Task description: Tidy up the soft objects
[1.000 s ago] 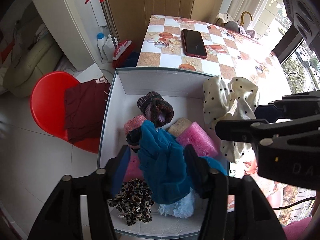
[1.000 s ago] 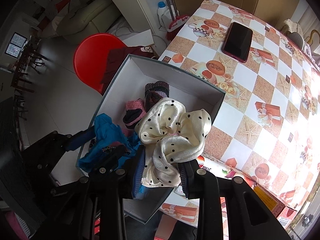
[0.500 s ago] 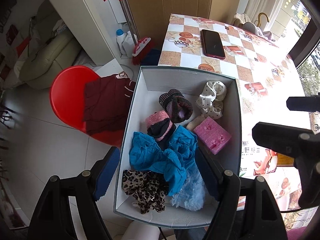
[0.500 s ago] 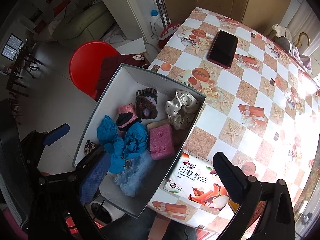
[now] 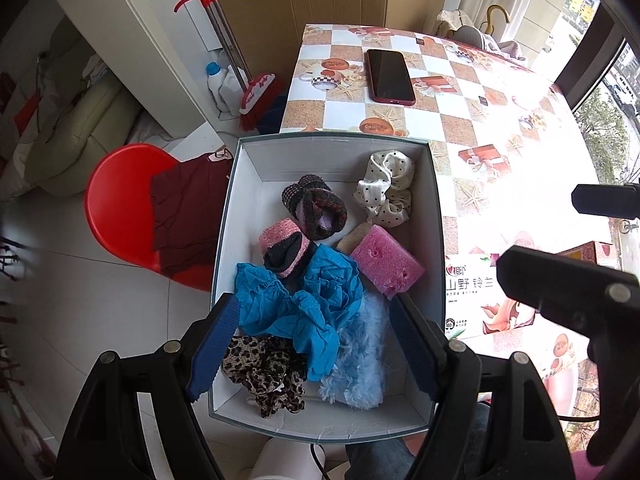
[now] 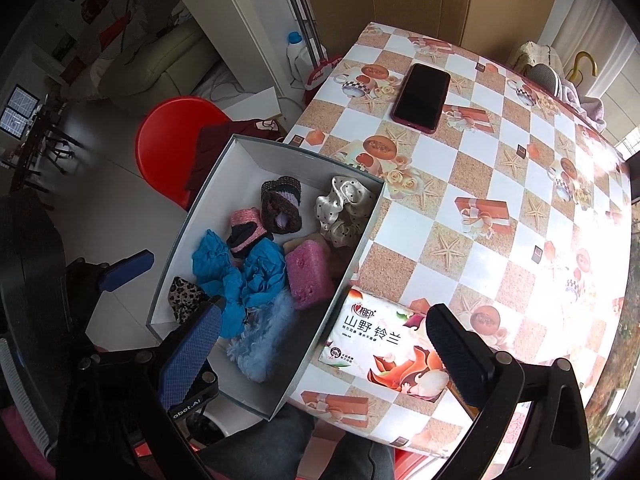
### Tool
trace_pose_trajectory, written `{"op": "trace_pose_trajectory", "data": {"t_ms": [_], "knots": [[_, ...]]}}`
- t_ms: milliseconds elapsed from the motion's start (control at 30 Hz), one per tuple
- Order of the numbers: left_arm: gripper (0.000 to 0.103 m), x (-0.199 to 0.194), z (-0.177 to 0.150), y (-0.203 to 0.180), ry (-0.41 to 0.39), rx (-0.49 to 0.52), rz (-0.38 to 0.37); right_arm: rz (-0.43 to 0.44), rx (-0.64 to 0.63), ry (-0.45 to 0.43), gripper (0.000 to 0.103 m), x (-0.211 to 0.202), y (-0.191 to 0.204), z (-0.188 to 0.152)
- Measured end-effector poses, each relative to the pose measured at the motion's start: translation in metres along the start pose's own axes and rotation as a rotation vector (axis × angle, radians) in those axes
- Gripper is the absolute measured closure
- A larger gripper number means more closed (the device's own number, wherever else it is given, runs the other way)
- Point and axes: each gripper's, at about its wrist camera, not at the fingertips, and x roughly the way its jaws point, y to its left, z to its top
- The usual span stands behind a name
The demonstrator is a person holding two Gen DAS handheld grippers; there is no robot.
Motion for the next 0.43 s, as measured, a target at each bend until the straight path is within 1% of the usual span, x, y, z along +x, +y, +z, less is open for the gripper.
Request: {"op": "trace_pose_trajectory", "data": {"t_ms": [133, 267, 333, 400, 433], "knots": [[0.023, -0.001, -0.002, -0.006, 0.002, 0.020, 0.005, -0.001, 0.010, -0.003, 0.000, -0.003, -0.003, -0.005], [0.023, -0.001, -0.002, -0.007, 0.006, 0.010, 0.010, 0.002, 0.014, -0.008, 0.000, -0.006, -0.006, -0.008], [0.023, -0.002, -0.002, -0.006, -0.006, 0.000, -0.008, 0.002, 0.018, -0.010, 0.000, -0.007, -0.007, -0.008], [0.023, -0.009, -0.004, -0.005, -0.051, -0.003, -0.048, 0.003, 0.025, -0.014, 0.000, -0.008, -0.010, -0.009], [0.023, -0.011, -0.004, -0.004, -0.061, -0.003, -0.064, 0.004, 0.029, -0.015, 0.000, -0.009, -0.011, -0.009]]}}
